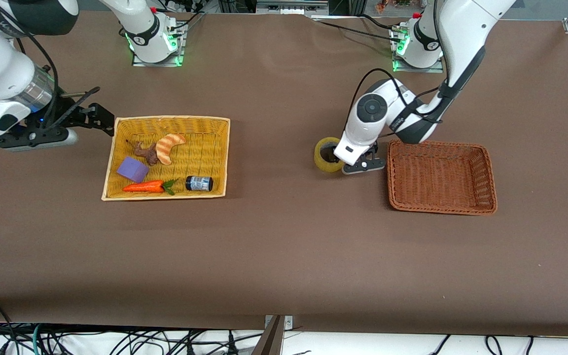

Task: Transfer tape with both arms
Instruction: 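Grasp the tape roll with the left gripper while the right gripper retracts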

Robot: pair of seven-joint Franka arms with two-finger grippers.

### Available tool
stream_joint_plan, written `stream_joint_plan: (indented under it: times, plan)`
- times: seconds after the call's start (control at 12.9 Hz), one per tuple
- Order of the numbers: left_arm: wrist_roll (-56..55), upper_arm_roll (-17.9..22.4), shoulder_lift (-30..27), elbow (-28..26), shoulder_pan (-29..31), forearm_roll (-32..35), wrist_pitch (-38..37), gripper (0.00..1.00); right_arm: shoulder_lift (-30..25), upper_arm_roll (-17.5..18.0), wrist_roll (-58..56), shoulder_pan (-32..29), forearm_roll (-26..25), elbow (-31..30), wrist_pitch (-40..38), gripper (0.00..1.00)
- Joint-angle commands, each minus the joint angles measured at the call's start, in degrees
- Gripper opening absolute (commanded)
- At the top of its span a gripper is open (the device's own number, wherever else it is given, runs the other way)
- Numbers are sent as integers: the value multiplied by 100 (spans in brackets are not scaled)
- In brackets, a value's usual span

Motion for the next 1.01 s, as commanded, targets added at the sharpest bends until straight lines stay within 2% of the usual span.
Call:
stream_joint_plan:
  times: [0.0,0.08,0.16,0.23,0.31,0.39,0.62,0.93]
  plan:
    - [-909,-147,332,-5,32,887,90,97,49,123,-45,-143,26,211,-200,99]
    - [-1086,-147,421,-5,32,1186,99,77,49,106,-44,-170,26,211,-200,99]
    - [-1132,-147,448,4,32,1345,99,45,49,45,-44,-205,26,220,-217,99]
    - [-1123,-139,448,22,58,1364,99,36,32,36,16,-205,26,237,-322,99]
    - [-1115,-139,465,39,67,1365,99,51,32,36,95,-205,26,246,-444,100]
    - [-1106,-147,457,48,102,1347,99,59,32,18,131,-223,35,264,-446,100]
    - [-1123,-156,457,48,111,1312,90,67,75,18,62,-240,-9,360,-411,100]
    - [-1377,-322,421,74,111,1250,46,71,278,9,122,-249,-44,703,-402,100]
